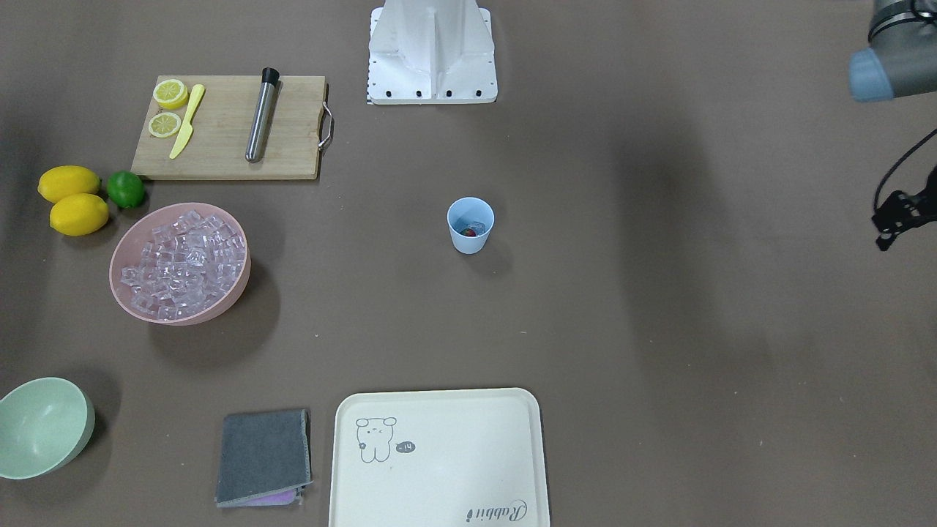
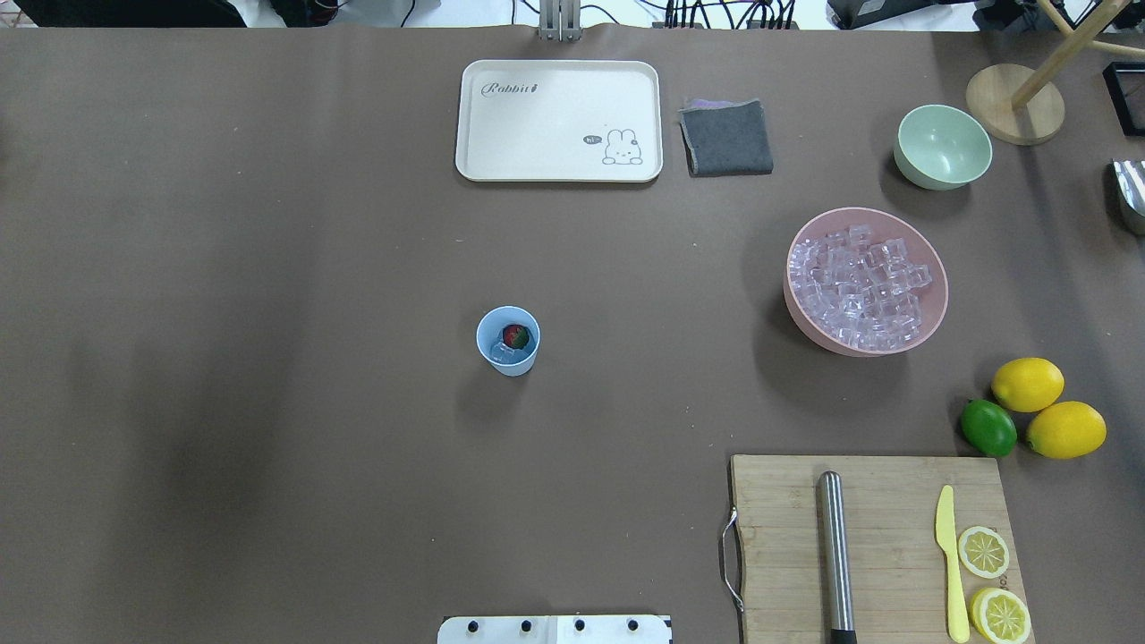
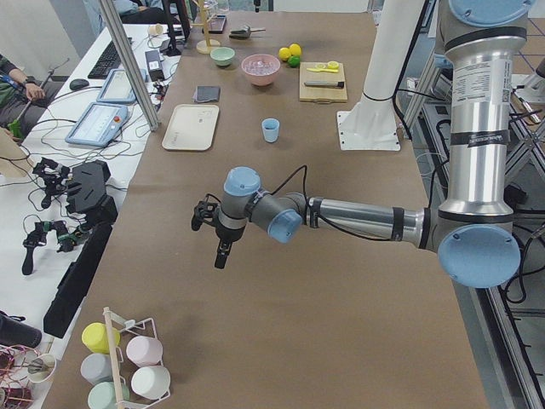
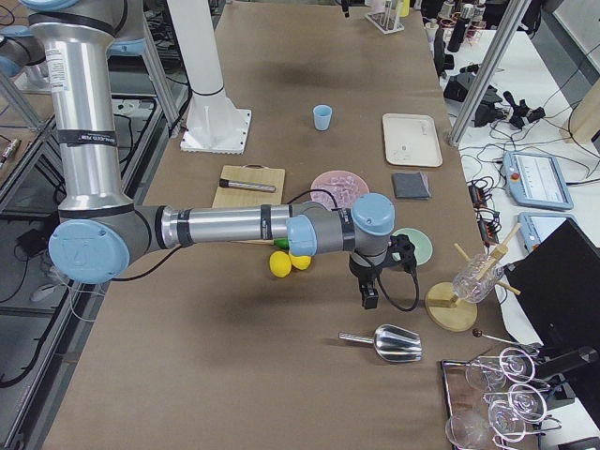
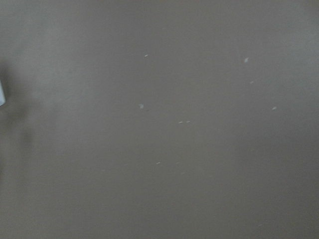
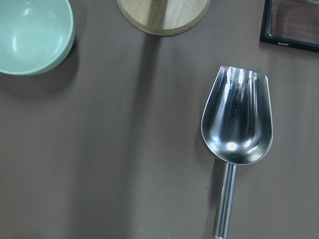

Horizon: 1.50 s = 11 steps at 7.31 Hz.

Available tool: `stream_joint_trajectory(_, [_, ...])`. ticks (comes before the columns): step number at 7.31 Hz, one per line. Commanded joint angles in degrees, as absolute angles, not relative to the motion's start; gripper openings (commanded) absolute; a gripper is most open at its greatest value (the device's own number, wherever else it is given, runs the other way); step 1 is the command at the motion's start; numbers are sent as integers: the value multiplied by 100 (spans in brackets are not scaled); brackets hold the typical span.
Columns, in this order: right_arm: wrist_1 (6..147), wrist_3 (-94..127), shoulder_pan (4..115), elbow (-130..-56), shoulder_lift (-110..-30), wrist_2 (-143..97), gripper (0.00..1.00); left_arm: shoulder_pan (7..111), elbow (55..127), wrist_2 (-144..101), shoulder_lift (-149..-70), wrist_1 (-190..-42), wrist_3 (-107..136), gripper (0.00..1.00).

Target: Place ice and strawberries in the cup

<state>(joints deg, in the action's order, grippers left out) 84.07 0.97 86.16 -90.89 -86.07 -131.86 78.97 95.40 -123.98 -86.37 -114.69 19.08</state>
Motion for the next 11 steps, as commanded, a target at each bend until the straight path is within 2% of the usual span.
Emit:
stream_joint_trajectory(1, [8411,105,8631,-9061,-8587,-13175,99,9075,9448,-13034,-8674,-10430,184,98])
stream_joint_trajectory(3, [8402,149,8622,-9053,-8587,-13184,99,9483,9605,-13060,-8868,-9504,-588,98])
stream_joint_trajectory(11, [8719,185,8833,-9053,-8613,-13236,99,9273,9598,-13386,-8886,-9562,53,98])
